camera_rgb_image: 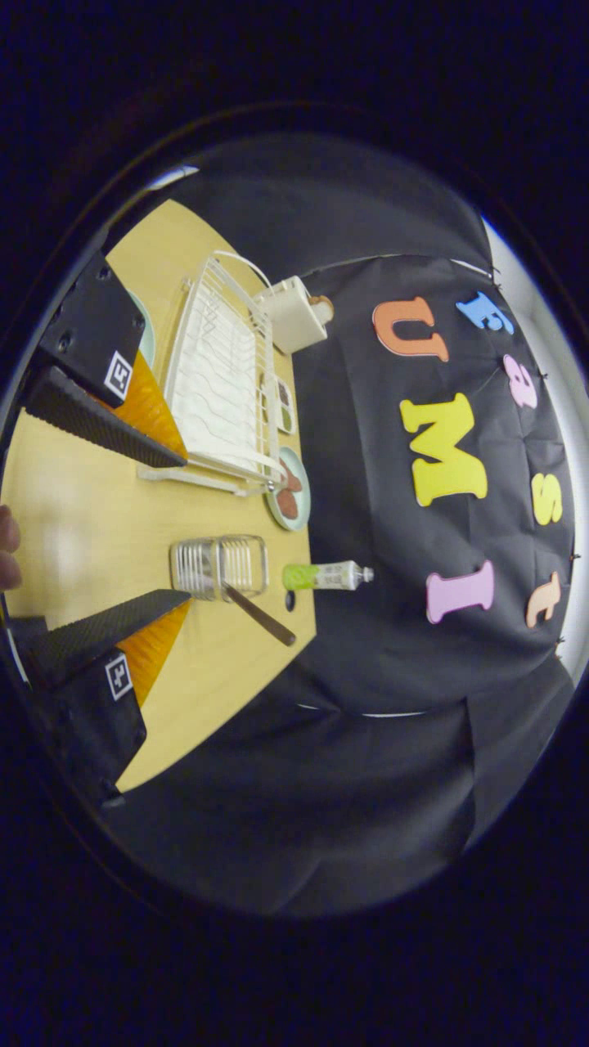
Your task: Take the plate from the dish rack, then take the spoon from the basket and place it into the plate.
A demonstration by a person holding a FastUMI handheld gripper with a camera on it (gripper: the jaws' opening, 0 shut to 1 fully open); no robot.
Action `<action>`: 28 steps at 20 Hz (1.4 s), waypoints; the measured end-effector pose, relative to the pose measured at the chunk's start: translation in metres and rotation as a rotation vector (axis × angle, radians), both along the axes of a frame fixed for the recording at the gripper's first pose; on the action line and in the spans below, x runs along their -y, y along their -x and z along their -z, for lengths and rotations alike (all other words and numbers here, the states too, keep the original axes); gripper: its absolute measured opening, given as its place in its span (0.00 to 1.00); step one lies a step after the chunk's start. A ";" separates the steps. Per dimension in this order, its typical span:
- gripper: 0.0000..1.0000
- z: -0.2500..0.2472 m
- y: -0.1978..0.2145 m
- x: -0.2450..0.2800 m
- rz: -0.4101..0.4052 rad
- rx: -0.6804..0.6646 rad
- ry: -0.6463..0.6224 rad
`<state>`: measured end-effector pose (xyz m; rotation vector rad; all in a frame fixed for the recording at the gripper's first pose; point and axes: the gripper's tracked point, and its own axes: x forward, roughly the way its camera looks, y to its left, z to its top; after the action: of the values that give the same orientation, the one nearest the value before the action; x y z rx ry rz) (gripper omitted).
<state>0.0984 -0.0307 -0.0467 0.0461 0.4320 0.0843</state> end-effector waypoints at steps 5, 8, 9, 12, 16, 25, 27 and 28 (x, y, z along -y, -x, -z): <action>0.99 -0.021 -0.019 0.048 0.073 0.173 0.056; 1.00 -0.017 -0.038 0.063 0.088 0.207 0.047; 1.00 -0.015 -0.047 0.067 0.089 0.206 0.036; 1.00 0.001 -0.072 0.075 0.088 0.187 -0.015; 1.00 0.015 -0.109 0.079 0.094 0.172 -0.062; 0.87 0.025 -0.150 0.051 0.044 0.147 -0.071; 0.77 0.028 -0.156 0.048 0.045 0.137 -0.081; 0.68 0.030 -0.158 0.048 0.047 0.134 -0.084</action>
<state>0.2568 -0.0786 -0.0768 0.1327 0.2933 0.0590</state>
